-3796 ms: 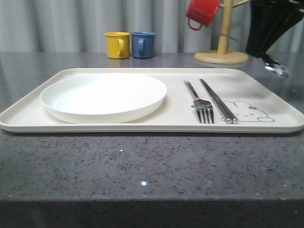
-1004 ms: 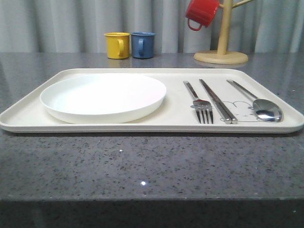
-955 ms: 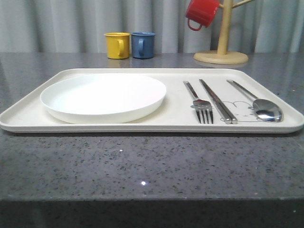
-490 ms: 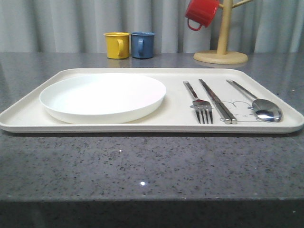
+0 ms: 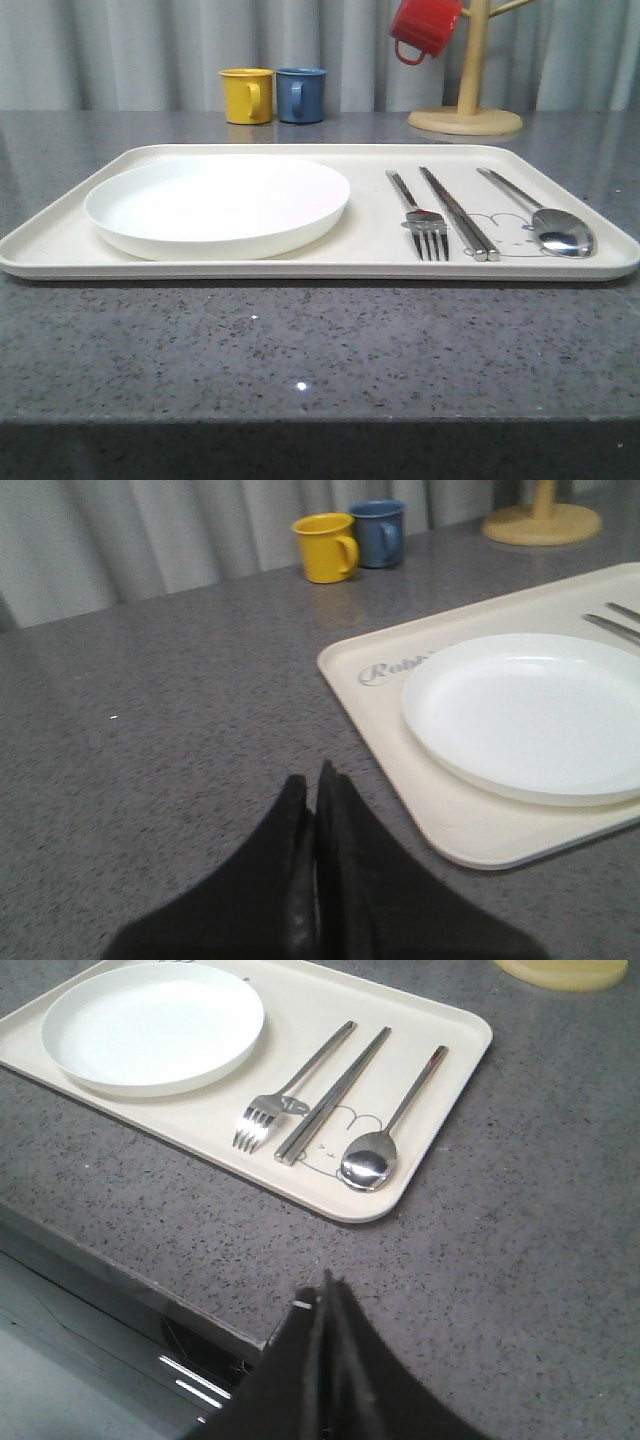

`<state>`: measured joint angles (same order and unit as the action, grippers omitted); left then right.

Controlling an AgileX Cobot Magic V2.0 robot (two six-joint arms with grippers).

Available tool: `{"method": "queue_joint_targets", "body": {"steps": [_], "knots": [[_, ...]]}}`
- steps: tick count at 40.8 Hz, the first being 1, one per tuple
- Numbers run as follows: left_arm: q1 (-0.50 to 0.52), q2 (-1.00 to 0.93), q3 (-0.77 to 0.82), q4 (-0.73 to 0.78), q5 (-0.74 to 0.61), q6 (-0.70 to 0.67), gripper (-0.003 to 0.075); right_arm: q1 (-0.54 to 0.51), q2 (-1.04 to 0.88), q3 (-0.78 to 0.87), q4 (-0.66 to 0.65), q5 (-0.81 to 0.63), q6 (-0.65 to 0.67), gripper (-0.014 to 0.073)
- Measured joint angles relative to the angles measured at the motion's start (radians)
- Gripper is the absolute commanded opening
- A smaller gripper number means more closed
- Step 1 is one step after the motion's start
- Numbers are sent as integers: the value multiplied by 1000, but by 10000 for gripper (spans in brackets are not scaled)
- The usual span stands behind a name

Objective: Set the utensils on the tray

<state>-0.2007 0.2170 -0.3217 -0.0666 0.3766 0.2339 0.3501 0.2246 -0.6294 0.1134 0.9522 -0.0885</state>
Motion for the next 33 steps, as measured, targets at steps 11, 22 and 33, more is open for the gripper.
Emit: {"method": "queue_joint_targets", "body": {"steps": [11, 22, 33], "knots": [[124, -208, 283, -19, -247, 0, -18, 0, 0, 0, 0, 0, 0, -68], [148, -223, 332, -23, -313, 0, -18, 0, 0, 0, 0, 0, 0, -68], [148, -223, 332, -23, -313, 0, -18, 0, 0, 0, 0, 0, 0, -68]]}}
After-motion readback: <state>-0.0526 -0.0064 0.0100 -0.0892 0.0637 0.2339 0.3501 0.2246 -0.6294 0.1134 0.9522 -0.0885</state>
